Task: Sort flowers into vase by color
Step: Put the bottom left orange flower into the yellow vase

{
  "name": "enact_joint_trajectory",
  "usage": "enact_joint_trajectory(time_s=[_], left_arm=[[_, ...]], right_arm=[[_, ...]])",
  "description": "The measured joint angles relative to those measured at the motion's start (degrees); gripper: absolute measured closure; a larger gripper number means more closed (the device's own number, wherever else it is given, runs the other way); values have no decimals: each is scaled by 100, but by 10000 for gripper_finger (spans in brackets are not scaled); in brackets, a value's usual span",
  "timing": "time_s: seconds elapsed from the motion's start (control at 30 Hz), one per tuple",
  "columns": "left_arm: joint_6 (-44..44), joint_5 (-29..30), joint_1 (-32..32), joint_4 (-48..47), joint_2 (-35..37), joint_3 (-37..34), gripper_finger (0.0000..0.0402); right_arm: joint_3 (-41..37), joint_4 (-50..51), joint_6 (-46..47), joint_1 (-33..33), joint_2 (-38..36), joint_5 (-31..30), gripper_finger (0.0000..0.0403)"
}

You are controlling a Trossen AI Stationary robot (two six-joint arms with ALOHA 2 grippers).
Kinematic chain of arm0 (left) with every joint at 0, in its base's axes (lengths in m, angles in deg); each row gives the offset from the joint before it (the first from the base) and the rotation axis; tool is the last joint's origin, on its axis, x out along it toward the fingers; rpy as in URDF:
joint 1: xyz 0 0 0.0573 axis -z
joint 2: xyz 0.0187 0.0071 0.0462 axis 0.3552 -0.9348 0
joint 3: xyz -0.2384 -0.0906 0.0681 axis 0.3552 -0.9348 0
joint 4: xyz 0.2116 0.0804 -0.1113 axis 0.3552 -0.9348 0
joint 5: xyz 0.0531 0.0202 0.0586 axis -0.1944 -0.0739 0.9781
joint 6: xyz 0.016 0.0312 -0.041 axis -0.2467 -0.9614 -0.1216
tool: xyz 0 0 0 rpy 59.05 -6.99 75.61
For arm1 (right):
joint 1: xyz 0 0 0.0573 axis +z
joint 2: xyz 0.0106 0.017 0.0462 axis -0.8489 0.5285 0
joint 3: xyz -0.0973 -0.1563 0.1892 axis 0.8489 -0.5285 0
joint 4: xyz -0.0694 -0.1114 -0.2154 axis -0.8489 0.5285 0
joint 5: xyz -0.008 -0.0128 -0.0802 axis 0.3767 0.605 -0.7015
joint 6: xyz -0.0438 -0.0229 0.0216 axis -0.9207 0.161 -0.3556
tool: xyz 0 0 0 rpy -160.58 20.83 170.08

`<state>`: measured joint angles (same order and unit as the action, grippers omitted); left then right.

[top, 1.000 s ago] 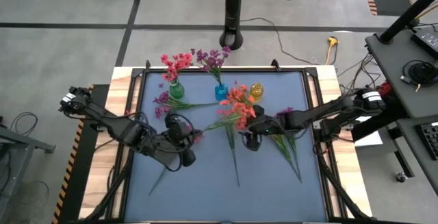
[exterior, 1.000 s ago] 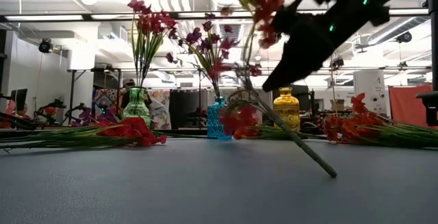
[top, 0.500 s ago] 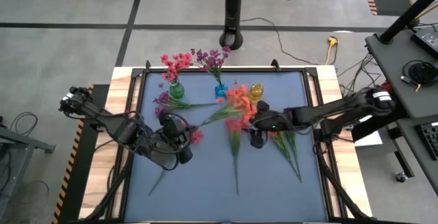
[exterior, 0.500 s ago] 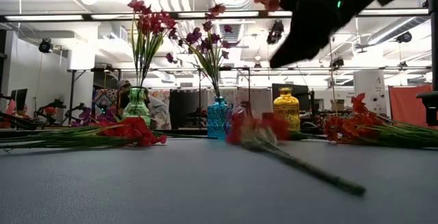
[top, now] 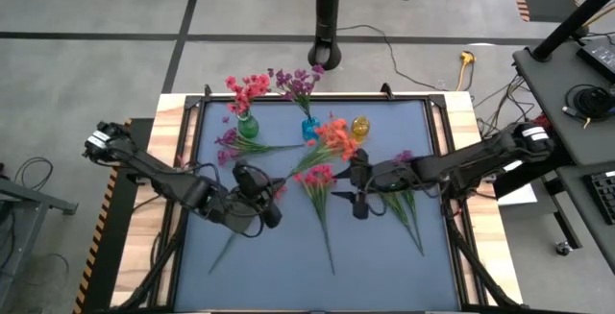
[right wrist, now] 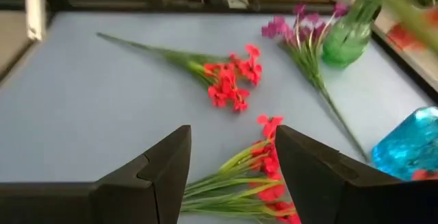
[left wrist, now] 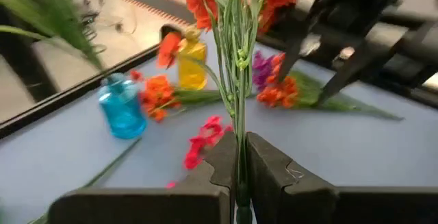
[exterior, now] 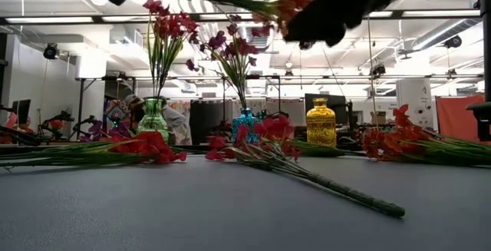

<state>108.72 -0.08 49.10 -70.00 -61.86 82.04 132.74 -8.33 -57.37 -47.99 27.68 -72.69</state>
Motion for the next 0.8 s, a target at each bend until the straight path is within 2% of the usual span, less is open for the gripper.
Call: enact_joint_trajectory(time_s=[0.1, 0.3, 0.47, 0.63, 0.8], left_arm=[[-143, -3, 0, 503, 0, -230, 394], [-129, -10, 4, 586, 0, -253, 394], [-148, -193, 61, 547, 0, -153, 394], [-101, -644, 184, 254, 2, -40, 394], [553, -721, 320, -1365, 4, 475, 394]], right_arm=[[-3, -325, -32, -49, 559, 2, 197], [81, -998, 40, -252, 1705, -94, 197], [181, -854, 604, -568, 2314, -444, 197], [190, -277, 966, -726, 2389, -439, 197], [184, 476, 951, -690, 2050, -413, 197]])
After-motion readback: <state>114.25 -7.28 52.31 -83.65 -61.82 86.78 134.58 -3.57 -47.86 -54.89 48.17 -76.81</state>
